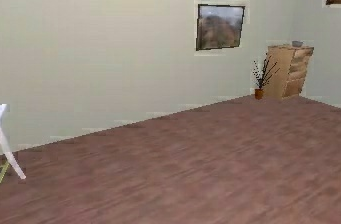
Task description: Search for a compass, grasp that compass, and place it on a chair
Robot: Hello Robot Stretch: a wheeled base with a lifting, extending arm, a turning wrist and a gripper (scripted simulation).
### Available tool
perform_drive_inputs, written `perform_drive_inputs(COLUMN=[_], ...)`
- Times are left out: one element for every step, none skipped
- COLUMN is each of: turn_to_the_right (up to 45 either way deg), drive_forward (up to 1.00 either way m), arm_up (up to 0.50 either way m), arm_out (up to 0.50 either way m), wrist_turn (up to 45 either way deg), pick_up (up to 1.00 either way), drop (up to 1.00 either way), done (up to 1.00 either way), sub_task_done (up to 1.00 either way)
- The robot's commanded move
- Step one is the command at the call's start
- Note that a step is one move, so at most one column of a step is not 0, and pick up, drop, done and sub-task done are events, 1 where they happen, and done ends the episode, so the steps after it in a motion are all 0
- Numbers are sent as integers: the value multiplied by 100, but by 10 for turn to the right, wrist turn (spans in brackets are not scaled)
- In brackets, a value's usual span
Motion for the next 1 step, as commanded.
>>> perform_drive_inputs(turn_to_the_right=[-390], drive_forward=[0], arm_up=[0], arm_out=[0], wrist_turn=[0], pick_up=[0], drop=[0], done=[0], sub_task_done=[0])
